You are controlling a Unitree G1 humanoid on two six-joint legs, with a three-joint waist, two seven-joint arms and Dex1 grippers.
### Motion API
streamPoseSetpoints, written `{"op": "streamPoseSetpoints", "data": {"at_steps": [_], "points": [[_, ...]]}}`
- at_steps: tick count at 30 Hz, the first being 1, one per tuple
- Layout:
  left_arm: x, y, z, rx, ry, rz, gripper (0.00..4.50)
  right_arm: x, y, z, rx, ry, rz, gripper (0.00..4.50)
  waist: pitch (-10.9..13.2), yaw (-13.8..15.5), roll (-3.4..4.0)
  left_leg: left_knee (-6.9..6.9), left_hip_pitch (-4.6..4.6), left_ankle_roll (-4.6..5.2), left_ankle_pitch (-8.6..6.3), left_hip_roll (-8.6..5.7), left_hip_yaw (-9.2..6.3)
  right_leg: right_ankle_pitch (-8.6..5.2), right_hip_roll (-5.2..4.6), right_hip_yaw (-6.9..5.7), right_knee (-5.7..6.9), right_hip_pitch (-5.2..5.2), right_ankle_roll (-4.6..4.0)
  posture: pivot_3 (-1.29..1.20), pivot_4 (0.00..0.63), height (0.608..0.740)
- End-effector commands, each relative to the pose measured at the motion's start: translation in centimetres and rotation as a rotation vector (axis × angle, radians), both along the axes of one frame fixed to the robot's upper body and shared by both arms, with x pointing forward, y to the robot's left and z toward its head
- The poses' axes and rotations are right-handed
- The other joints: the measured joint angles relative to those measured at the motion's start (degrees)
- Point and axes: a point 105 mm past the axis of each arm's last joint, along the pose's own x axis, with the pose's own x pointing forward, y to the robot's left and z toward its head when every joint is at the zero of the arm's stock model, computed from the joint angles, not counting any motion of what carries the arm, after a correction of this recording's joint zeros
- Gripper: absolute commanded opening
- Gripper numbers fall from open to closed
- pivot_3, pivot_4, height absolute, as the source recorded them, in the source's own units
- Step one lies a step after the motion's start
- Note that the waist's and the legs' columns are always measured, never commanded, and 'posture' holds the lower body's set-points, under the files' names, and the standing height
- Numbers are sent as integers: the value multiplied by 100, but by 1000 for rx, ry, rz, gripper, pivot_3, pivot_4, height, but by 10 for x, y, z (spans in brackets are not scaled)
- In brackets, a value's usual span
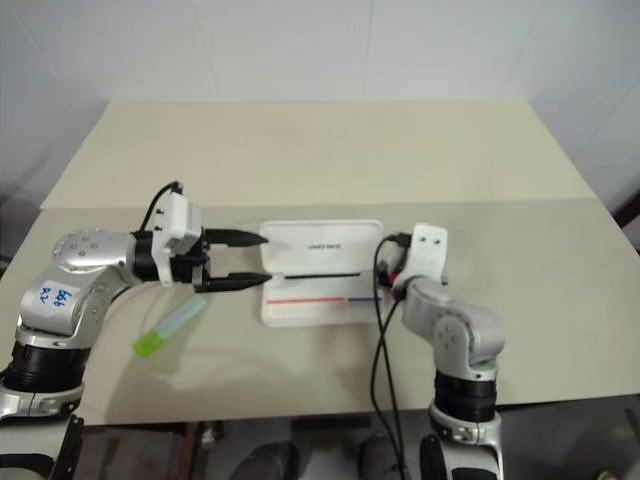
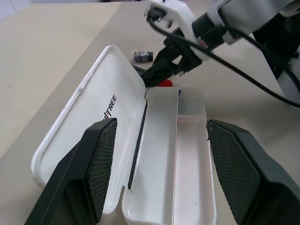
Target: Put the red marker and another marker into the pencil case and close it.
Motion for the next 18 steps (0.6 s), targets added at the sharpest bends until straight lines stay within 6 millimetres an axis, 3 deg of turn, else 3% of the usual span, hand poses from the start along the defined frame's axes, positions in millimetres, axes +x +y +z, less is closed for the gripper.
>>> {"op": "streamPoseSetpoints", "data": {"at_steps": [1, 8, 18], "points": [[-7, -4, 11, -25, -45, -20, 3273, 4, -4, -2, 9, -7, -36, 4500, -1, -2, -1, 1, 0, 0, 0, 0, -1, 0, 0, 0, 4, 0, 0, 0, 150, 740], [-6, -7, 13, -32, -52, -19, 3273, 7, 6, -12, 34, 24, -23, 4500, -5, 8, -8, 13, 6, -1, 1, -1, -1, 11, 2, 3, 4, 8, -9, 0, 150, 740], [-4, -11, 16, -46, -65, -26, 3318, 6, 12, -12, 33, 32, -3, 1015, -9, -11, -15, 0, 14, -3, 2, 5, -3, 12, 6, 4, 9, 3, -10, 0, 150, 740]]}}
